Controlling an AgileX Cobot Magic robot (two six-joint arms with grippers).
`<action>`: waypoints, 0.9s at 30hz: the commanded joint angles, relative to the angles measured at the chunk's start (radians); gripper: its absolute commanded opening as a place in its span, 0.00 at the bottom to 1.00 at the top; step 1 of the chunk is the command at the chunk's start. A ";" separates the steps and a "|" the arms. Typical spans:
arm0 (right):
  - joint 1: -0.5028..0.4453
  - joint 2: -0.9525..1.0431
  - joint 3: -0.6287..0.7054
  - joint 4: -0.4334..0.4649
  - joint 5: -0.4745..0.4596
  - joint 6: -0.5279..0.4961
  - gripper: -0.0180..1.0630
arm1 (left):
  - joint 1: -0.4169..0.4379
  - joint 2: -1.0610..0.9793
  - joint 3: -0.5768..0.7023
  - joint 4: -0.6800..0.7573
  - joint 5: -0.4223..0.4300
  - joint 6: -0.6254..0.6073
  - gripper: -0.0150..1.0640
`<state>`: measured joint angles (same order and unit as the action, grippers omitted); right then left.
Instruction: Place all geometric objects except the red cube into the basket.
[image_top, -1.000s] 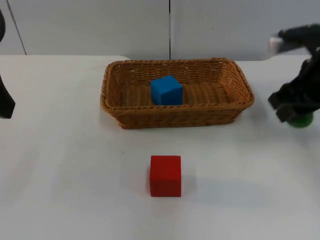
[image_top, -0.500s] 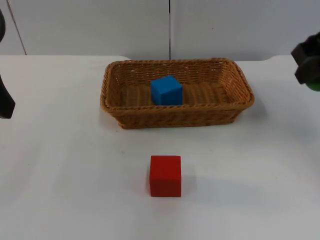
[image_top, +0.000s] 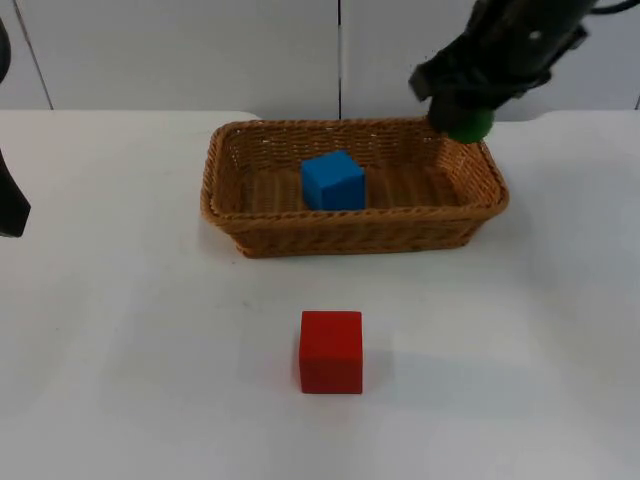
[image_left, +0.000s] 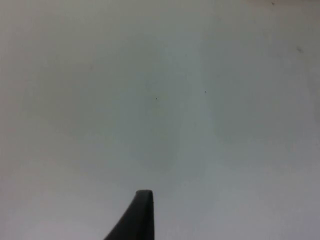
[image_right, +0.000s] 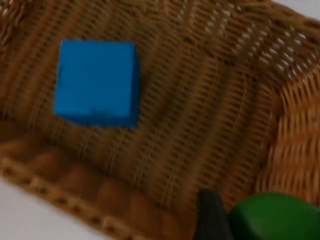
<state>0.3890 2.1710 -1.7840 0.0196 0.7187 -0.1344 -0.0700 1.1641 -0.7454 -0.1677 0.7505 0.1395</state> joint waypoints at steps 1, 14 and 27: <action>0.006 0.062 -0.065 0.010 0.012 -0.004 0.34 | 0.001 -0.008 0.004 -0.002 -0.005 -0.007 0.99; 0.006 0.158 -0.116 0.020 -0.023 0.014 0.67 | 0.001 -0.008 0.004 -0.002 -0.003 -0.007 0.99; 0.006 -0.151 -0.103 0.057 0.171 0.012 0.68 | 0.001 -0.008 0.004 -0.002 -0.003 -0.007 0.99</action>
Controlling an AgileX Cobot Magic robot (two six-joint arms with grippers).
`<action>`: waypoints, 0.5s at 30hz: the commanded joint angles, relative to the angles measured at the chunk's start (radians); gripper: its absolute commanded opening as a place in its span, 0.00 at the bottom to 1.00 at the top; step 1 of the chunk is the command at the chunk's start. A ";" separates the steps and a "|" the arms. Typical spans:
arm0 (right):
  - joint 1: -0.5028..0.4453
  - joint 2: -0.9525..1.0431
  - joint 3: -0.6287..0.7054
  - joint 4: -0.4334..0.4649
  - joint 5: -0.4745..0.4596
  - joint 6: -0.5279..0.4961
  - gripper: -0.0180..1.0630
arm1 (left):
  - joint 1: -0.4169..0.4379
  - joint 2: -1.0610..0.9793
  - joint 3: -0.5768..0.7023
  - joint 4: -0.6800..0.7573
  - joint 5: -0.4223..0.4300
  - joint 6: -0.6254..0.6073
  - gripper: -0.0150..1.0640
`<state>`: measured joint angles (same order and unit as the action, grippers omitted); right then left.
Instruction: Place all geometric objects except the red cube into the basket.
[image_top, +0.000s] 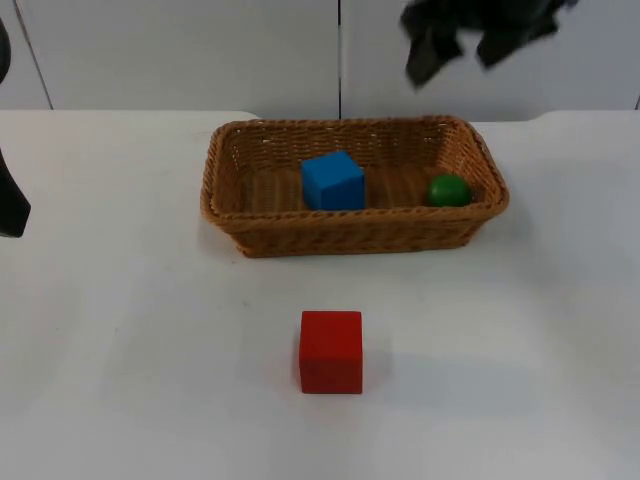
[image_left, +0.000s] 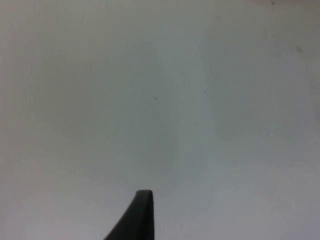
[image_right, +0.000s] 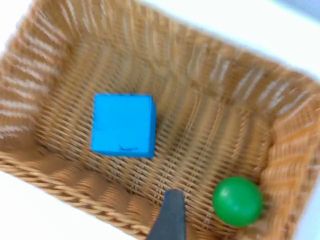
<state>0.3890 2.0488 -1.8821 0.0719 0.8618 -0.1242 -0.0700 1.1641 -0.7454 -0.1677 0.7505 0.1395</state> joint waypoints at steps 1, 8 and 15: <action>0.006 -0.077 0.018 0.005 0.024 0.001 0.68 | 0.001 -0.008 0.004 -0.002 -0.003 -0.007 0.99; 0.006 -0.366 0.295 0.005 -0.106 0.001 0.68 | 0.001 -0.008 0.004 -0.002 -0.009 -0.007 0.99; 0.005 -0.568 0.508 -0.003 -0.162 0.001 0.68 | 0.001 -0.008 0.002 -0.002 -0.015 -0.007 0.99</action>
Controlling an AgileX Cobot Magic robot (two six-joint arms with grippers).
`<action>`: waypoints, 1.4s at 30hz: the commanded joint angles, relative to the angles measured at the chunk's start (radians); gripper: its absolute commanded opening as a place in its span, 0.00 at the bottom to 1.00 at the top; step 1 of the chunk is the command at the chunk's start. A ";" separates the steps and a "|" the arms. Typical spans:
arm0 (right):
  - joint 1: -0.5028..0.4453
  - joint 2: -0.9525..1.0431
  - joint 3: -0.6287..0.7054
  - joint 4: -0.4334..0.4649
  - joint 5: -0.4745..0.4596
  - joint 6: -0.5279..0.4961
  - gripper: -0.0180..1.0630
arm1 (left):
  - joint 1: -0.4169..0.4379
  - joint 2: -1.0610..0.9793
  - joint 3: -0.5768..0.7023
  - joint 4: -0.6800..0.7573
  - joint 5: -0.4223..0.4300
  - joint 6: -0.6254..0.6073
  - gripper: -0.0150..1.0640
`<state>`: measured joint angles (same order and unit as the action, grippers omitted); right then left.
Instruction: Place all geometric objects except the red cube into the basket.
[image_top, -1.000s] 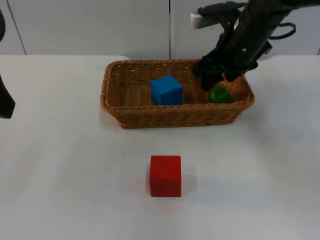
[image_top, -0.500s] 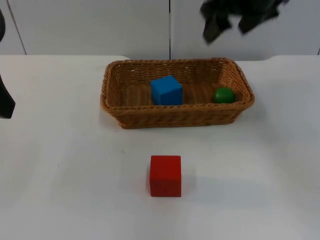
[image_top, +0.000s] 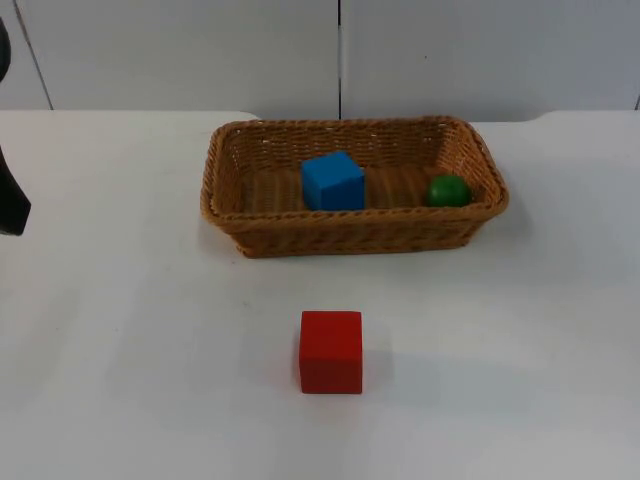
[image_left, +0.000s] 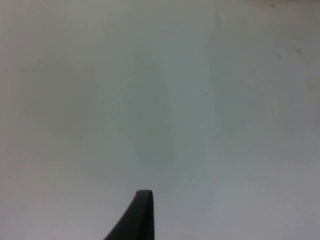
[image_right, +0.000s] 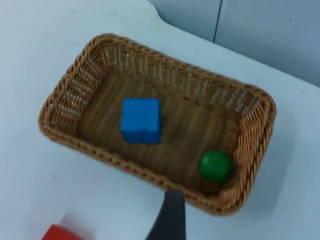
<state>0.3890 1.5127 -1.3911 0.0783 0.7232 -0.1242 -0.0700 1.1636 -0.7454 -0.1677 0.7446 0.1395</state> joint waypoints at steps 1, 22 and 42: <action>0.005 -0.081 0.059 -0.007 -0.023 0.001 0.68 | 0.001 -0.019 0.002 -0.002 -0.009 -0.007 0.99; 0.005 -0.858 0.555 0.002 0.064 0.001 0.68 | 0.001 -0.693 0.002 0.020 0.054 -0.014 0.99; 0.005 -1.506 0.679 -0.027 0.364 0.011 0.68 | 0.001 -1.086 0.006 0.080 0.274 -0.031 0.99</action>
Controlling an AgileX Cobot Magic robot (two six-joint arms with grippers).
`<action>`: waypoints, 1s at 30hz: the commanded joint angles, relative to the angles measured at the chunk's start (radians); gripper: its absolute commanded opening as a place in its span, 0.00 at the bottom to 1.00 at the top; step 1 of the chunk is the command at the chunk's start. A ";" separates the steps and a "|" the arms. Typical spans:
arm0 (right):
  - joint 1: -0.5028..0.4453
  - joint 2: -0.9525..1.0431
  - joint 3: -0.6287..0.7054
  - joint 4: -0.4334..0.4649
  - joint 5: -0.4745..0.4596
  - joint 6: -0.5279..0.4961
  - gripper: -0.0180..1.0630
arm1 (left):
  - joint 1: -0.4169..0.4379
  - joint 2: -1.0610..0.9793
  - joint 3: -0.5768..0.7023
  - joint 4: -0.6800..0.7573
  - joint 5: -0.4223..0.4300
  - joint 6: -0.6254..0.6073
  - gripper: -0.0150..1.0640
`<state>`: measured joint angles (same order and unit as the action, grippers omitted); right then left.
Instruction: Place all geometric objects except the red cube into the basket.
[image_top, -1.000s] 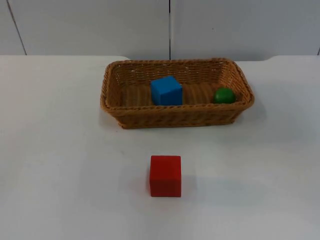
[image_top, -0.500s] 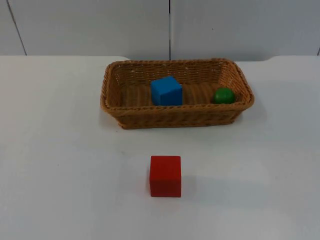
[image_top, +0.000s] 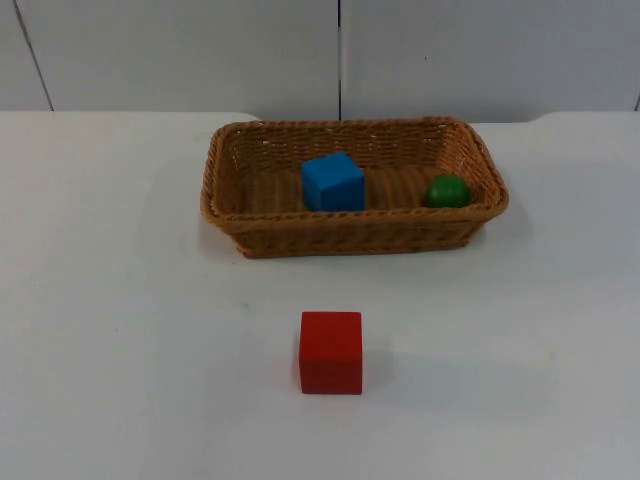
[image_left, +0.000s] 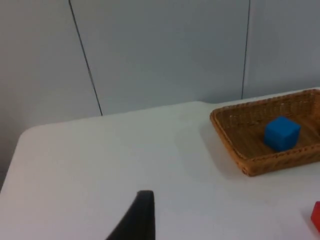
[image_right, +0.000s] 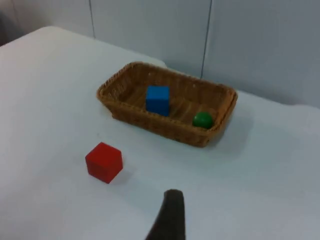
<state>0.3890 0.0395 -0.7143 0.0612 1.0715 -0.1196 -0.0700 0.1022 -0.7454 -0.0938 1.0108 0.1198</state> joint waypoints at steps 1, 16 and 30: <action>0.005 -0.040 0.002 -0.010 0.020 0.006 0.68 | 0.001 -0.045 0.013 0.006 0.008 -0.015 0.99; 0.005 -0.040 0.118 -0.071 0.112 0.061 0.68 | 0.001 -0.102 0.232 0.051 0.041 -0.073 0.99; 0.005 -0.040 0.204 -0.085 0.009 0.067 0.68 | 0.001 -0.102 0.250 0.057 0.063 -0.072 0.99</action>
<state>0.3890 0.0018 -0.5240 -0.0171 1.1088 -0.0527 -0.0700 0.0024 -0.5008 -0.0405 1.0709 0.0534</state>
